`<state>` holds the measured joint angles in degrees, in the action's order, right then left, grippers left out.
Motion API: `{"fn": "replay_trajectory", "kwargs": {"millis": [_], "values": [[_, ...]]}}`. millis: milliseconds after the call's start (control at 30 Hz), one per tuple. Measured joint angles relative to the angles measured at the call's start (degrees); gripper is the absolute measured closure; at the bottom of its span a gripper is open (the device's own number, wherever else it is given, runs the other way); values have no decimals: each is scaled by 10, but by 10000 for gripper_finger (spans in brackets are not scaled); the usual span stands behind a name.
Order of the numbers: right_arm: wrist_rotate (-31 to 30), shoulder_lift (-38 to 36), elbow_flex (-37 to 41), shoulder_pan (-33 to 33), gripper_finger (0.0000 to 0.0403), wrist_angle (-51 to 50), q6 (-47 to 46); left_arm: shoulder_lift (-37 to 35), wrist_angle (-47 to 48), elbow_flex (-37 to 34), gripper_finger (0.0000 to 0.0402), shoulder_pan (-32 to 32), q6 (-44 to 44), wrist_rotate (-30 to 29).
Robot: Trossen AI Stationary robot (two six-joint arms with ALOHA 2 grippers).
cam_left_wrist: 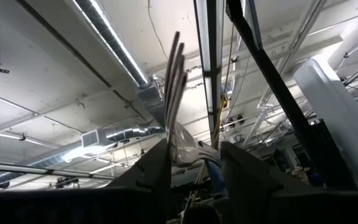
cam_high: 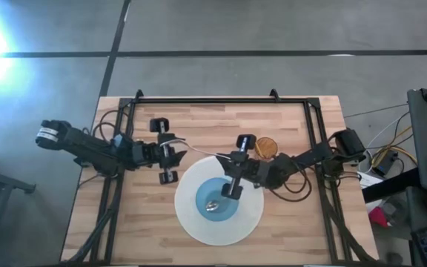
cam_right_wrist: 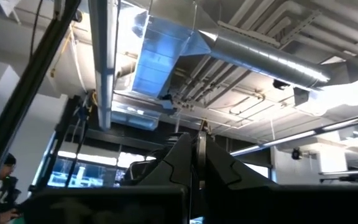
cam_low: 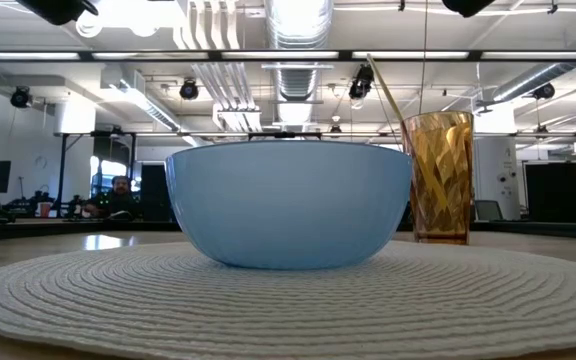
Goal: Pick & Place Utensil
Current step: Put the silver fork into the blue bowl on the white mat
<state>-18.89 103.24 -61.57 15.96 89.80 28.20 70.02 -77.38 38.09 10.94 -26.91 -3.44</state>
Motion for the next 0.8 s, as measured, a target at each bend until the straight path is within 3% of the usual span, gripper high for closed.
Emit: {"fn": "replay_trajectory", "kwargs": {"millis": [333, 567, 800], "values": [[-23, -40, 40, 4, 394, 0, 8, -13, 49, 0, 199, 0, 4, -38], [-30, -92, 90, 3, 395, 1, -11, -48, 119, 0, 193, 1, 11, -66], [-40, -180, 140, 3, 395, -73, -58, -103, 287, 0, 193, 1, 58, -92]]}}
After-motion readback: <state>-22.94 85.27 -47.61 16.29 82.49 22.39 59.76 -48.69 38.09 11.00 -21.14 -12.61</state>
